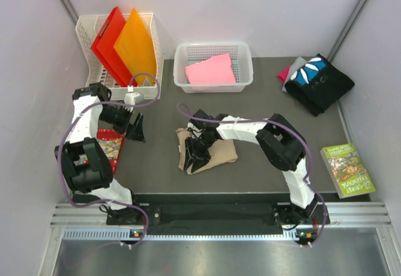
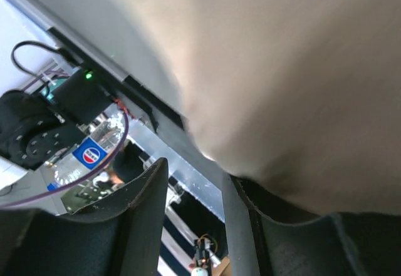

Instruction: Fold and stack the t-shirts

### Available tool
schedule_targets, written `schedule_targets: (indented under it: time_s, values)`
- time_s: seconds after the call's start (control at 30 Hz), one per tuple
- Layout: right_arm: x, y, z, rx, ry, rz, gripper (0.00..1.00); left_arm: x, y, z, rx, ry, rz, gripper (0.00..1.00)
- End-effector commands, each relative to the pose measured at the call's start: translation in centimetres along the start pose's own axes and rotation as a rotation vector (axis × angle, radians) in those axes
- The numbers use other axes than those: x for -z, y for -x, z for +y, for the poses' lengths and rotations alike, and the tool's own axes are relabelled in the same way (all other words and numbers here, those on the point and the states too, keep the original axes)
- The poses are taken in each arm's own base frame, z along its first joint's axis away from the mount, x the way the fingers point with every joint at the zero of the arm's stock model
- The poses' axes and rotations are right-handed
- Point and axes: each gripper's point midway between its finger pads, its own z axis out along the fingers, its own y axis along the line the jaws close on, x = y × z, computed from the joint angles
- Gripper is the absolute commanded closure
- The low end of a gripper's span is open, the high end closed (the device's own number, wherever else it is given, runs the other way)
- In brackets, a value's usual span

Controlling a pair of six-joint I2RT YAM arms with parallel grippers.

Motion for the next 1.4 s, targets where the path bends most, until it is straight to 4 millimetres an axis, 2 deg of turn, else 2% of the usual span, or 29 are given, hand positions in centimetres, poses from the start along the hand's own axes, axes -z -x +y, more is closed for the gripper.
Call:
schedule_targets:
  time_s: [0.0, 0.07, 0.17, 0.23, 0.27, 0.33, 0.37, 0.5, 0.53, 0.6, 0.63, 0.8, 0.83, 0.93, 1.0, 1.03, 1.07, 1.1, 1.13, 1.17, 1.2, 1.27, 1.3, 1.33, 1.37]
  values:
    - [-1.2, 0.6, -0.2, -0.012, 0.046, 0.021, 0.61, 1.7, -0.7, -2.3, 0.035, -0.028, 0.030, 0.01]
    - [-1.4, 0.9, -0.5, -0.015, 0.051, 0.027, 0.61, 1.8, -0.7, -2.3, 0.038, -0.024, 0.030, 0.01]
    - [-0.2, 0.8, 0.9, 0.014, 0.077, 0.027, 0.62, 2.2, -0.8, -2.4, 0.037, -0.010, 0.039, 0.01]
    - [1.5, 1.1, 2.6, 0.052, 0.094, 0.008, 0.62, 2.6, -0.7, -2.4, 0.033, 0.003, 0.040, 0.01]
    - [3.2, 1.4, 4.6, 0.092, 0.126, -0.023, 0.62, 2.7, -0.6, -2.5, 0.032, 0.008, 0.042, 0.01]
    - [5.4, 1.9, 6.4, 0.119, 0.162, -0.060, 0.62, 3.1, -0.5, -2.7, 0.027, 0.016, 0.039, 0.01]
    - [7.3, 2.3, 8.3, 0.152, 0.195, -0.098, 0.62, 3.2, -0.4, -2.6, 0.030, 0.019, 0.038, 0.01]
    - [10.0, 4.7, 10.3, 0.181, 0.250, -0.172, 0.61, 3.6, -0.2, -2.8, 0.036, 0.031, 0.027, 0.01]
    - [9.7, 5.9, 9.5, 0.159, 0.244, -0.175, 0.61, 3.6, -0.1, -2.9, 0.036, 0.029, 0.022, 0.01]
    - [9.7, 7.5, 9.4, 0.165, 0.253, -0.193, 0.61, 3.7, 0.0, -3.1, 0.044, 0.033, 0.017, 0.01]
    - [8.3, 8.5, 8.2, 0.141, 0.235, -0.175, 0.61, 3.7, -0.1, -3.2, 0.048, 0.032, 0.014, 0.01]
    - [6.1, 12.1, 6.9, 0.118, 0.263, -0.168, 0.62, 3.6, -0.3, -3.6, 0.069, 0.028, 0.013, 0.01]
    - [5.3, 12.6, 6.4, 0.102, 0.268, -0.156, 0.63, 3.6, -0.3, -3.6, 0.072, 0.029, 0.010, 0.01]
    - [4.5, 13.7, 5.6, 0.073, 0.274, -0.150, 0.63, 3.5, -0.5, -3.9, 0.072, 0.022, 0.010, 0.01]
    - [4.9, 13.8, 5.0, 0.057, 0.274, -0.139, 0.64, 3.3, -0.2, -4.1, 0.084, 0.003, 0.001, 0.01]
    - [6.1, 13.6, 5.7, 0.074, 0.277, -0.160, 0.64, 3.0, -0.1, -4.4, 0.078, -0.012, 0.007, 0.01]
    - [6.8, 13.5, 5.5, 0.086, 0.267, -0.175, 0.64, 2.5, 0.0, -4.6, 0.089, -0.026, 0.013, 0.01]
    - [8.3, 13.7, 5.2, 0.083, 0.264, -0.204, 0.63, 1.9, 0.5, -4.3, 0.072, -0.019, 0.010, 0.01]
    - [10.8, 13.2, 6.2, 0.110, 0.276, -0.246, 0.62, 0.9, 0.8, -4.8, 0.062, -0.030, 0.029, 0.01]
    - [11.5, 13.0, 5.2, 0.095, 0.258, -0.266, 0.61, -0.2, 0.8, -4.6, 0.056, -0.033, 0.048, 0.01]
    - [13.5, 13.5, 4.3, 0.079, 0.259, -0.306, 0.60, -1.2, 1.5, -3.9, 0.020, -0.003, 0.047, 0.01]
    - [16.3, 12.2, 3.9, 0.073, 0.261, -0.353, 0.60, -4.1, 2.4, -5.2, 0.001, -0.033, 0.088, 0.01]
    - [18.1, 12.3, 3.0, 0.058, 0.258, -0.388, 0.60, -5.3, 3.6, -5.0, -0.024, -0.031, 0.066, 0.01]
    - [19.7, 11.3, 2.8, 0.061, 0.252, -0.421, 0.60, -6.5, 4.3, -6.0, -0.021, -0.046, 0.079, 0.01]
    - [20.5, 10.7, 2.2, 0.057, 0.240, -0.431, 0.60, -8.0, 4.4, -5.9, -0.004, -0.064, 0.109, 0.01]
